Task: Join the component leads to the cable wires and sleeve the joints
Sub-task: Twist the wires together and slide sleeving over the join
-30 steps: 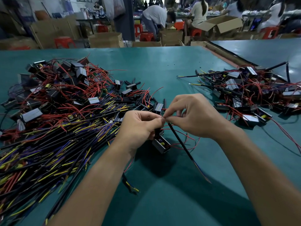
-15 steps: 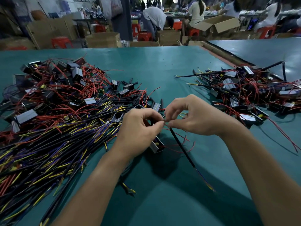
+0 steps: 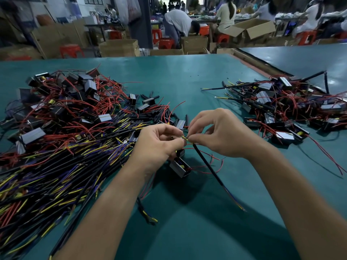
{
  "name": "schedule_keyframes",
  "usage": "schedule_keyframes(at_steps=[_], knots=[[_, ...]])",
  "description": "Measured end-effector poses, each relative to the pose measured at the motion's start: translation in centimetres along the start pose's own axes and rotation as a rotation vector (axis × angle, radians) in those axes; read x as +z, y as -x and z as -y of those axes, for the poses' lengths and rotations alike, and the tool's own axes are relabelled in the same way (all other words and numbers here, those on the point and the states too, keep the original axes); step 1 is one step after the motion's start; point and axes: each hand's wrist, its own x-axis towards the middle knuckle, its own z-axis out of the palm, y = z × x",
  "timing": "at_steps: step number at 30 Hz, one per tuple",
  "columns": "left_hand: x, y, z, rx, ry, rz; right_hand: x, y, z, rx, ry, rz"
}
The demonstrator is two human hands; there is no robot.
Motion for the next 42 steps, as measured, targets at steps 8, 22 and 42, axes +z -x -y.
schedule_keyframes(at_steps=[8, 22, 42], knots=[[0.2, 0.1, 0.0, 0.141, -0.023, -0.05, 0.0, 0.2, 0.4, 0.038, -0.113, 0.113], [-0.1, 0.2, -0.2, 0.012, -0.096, 0.095, -0.2, 0.3, 0.4, 0.01, -0.012, 0.167], [0.5, 0.6, 1.1, 0.656, -0.671, -0.172, 0.6, -0.2, 0.9, 0.308, -0.222, 0.194]])
